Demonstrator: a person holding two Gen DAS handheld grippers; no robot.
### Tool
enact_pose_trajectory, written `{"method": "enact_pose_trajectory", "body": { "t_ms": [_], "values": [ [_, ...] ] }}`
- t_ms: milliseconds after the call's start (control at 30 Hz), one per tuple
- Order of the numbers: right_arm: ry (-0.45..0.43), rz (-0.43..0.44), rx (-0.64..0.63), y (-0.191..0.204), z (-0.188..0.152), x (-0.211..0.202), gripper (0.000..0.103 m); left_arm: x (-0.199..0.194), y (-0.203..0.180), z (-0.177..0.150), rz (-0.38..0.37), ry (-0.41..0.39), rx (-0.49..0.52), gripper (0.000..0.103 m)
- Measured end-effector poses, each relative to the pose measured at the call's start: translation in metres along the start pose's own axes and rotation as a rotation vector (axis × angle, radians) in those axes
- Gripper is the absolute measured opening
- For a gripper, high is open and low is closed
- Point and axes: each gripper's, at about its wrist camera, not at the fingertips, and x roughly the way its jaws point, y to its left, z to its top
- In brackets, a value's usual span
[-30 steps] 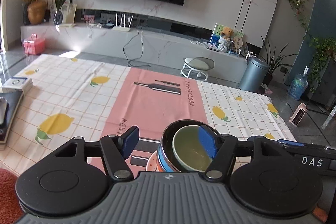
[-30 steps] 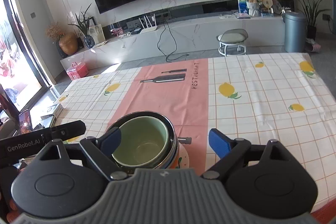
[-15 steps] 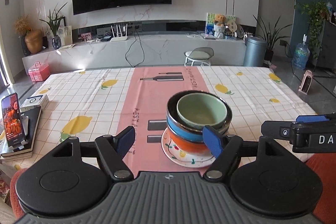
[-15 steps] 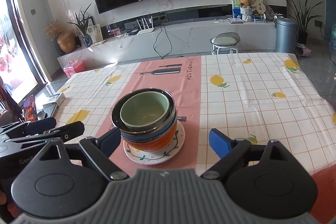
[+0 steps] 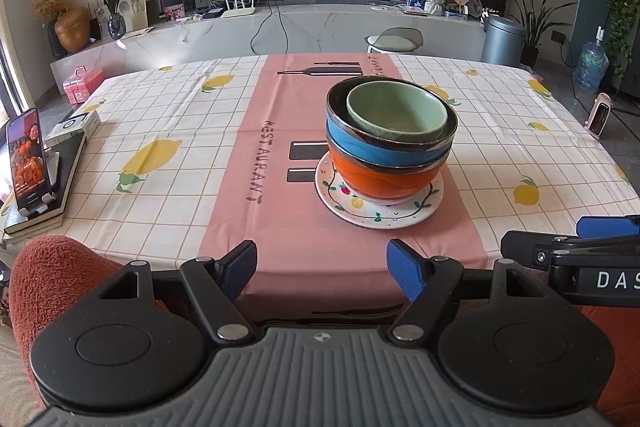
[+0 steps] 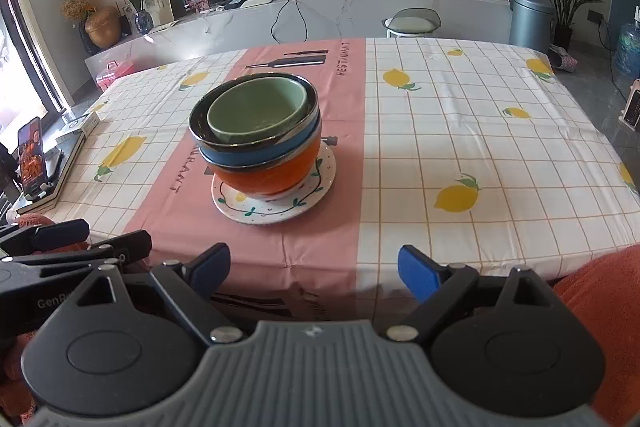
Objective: Organize plates and bowls
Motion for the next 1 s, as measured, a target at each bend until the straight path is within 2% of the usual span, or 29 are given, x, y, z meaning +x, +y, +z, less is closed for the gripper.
{"method": "enact_pose_trajectory", "body": {
  "t_ms": [567, 1000],
  "values": [
    [-0.008, -0.009, -0.026, 0.005, -0.004, -0.003, 0.089, -0.005, 0.0, -0.003, -0.012, 0.001, -0.011, 0.087],
    [-0.042, -0.002, -0.037, 0.008, -0.007, -0.011, 0.089, -0.013, -0.001, -0.004, -0.034, -0.045, 0.004, 0.087]
  ]
}}
